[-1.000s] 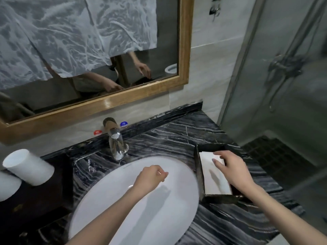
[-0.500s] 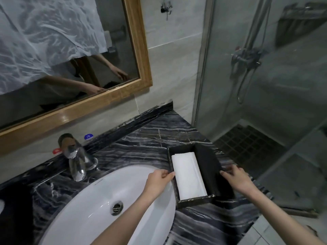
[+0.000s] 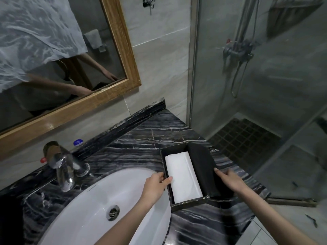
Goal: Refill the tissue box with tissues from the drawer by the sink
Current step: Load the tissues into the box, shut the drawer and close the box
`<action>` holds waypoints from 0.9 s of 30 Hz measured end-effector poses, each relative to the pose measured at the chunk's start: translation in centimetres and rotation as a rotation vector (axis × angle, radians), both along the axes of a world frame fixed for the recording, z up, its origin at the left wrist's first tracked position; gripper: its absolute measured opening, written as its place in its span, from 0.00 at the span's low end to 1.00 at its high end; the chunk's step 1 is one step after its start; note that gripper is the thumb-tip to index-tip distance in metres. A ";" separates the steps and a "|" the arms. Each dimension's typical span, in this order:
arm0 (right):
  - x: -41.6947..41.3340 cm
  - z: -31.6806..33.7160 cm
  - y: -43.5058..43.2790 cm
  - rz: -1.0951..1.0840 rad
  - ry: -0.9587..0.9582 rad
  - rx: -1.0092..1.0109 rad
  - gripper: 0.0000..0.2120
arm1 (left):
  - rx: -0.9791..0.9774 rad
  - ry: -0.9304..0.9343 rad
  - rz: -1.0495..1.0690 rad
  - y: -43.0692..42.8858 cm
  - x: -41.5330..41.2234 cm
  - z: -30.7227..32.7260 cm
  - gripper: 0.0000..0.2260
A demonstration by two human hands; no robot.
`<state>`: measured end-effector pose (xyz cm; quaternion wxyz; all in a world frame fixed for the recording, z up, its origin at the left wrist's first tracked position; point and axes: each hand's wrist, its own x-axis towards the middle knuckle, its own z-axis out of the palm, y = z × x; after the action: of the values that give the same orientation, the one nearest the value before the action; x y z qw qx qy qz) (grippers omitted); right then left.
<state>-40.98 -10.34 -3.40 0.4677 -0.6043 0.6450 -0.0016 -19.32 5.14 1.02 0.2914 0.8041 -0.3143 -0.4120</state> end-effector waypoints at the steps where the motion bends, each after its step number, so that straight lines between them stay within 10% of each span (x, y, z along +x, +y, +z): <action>1: 0.0 0.2 -0.1 -0.022 -0.011 0.017 0.25 | -0.002 0.005 -0.001 0.0 -0.1 0.3 0.17; 4: 0.0 1.0 -0.5 -0.069 -0.042 0.065 0.29 | -0.007 0.004 -0.010 0.0 -0.2 0.7 0.05; 12: -2.7 3.6 -2.2 0.039 0.005 -0.126 0.12 | -0.028 -0.004 -0.008 -0.1 -0.2 0.7 0.17; 27: -2.4 11.6 0.3 0.087 -0.604 0.012 0.08 | -0.008 -0.013 0.013 -0.1 -0.6 1.0 0.18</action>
<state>-43.37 -10.05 8.17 0.6415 -0.6009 0.4502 -0.1574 -19.92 5.07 1.97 0.2953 0.8077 -0.3125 -0.4035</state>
